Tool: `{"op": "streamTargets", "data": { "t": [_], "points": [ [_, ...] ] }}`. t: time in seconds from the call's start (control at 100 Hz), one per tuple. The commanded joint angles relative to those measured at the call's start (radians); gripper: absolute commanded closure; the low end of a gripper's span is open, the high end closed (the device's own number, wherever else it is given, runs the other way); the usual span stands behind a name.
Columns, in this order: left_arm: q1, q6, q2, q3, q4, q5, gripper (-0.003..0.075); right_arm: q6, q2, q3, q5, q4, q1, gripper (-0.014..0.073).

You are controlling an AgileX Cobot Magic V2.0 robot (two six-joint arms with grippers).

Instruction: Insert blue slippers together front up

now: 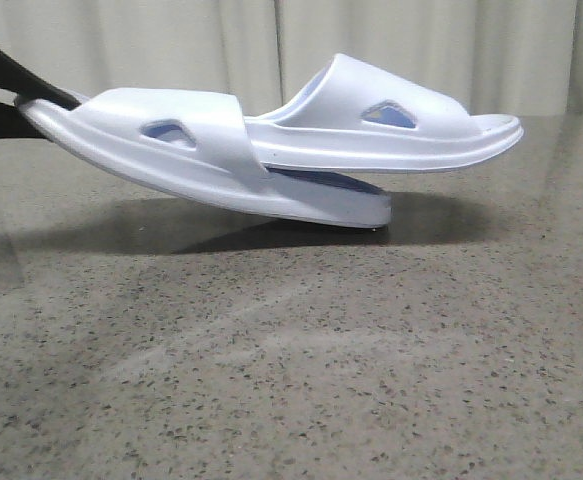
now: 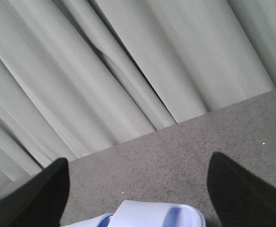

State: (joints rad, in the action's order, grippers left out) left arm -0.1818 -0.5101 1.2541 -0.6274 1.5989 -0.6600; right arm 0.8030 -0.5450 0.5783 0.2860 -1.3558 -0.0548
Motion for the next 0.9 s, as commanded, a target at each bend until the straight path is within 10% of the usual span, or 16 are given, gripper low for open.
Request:
{"op": "streamTargets", "data": {
  "t": [0.0,0.25,0.61,0.89],
  "points": [
    [-0.007,-0.016,-0.001,-0.031,0.059,-0.057,0.0704,0.019,0.003,0.032,-0.008,-0.009,0.000,0.0074],
    [-0.007,-0.066,0.006,-0.031,0.060,-0.054,0.0679,0.019,0.003,0.032,-0.006,-0.009,0.000,0.0074],
    [-0.007,-0.132,0.006,-0.031,0.054,0.003,0.0354,0.019,0.003,0.032,-0.005,-0.009,0.000,0.0074],
    [-0.007,-0.275,0.000,-0.032,0.050,0.193,0.0346,0.019,0.003,0.032,-0.005,-0.009,0.000,0.0074]
  ]
}}
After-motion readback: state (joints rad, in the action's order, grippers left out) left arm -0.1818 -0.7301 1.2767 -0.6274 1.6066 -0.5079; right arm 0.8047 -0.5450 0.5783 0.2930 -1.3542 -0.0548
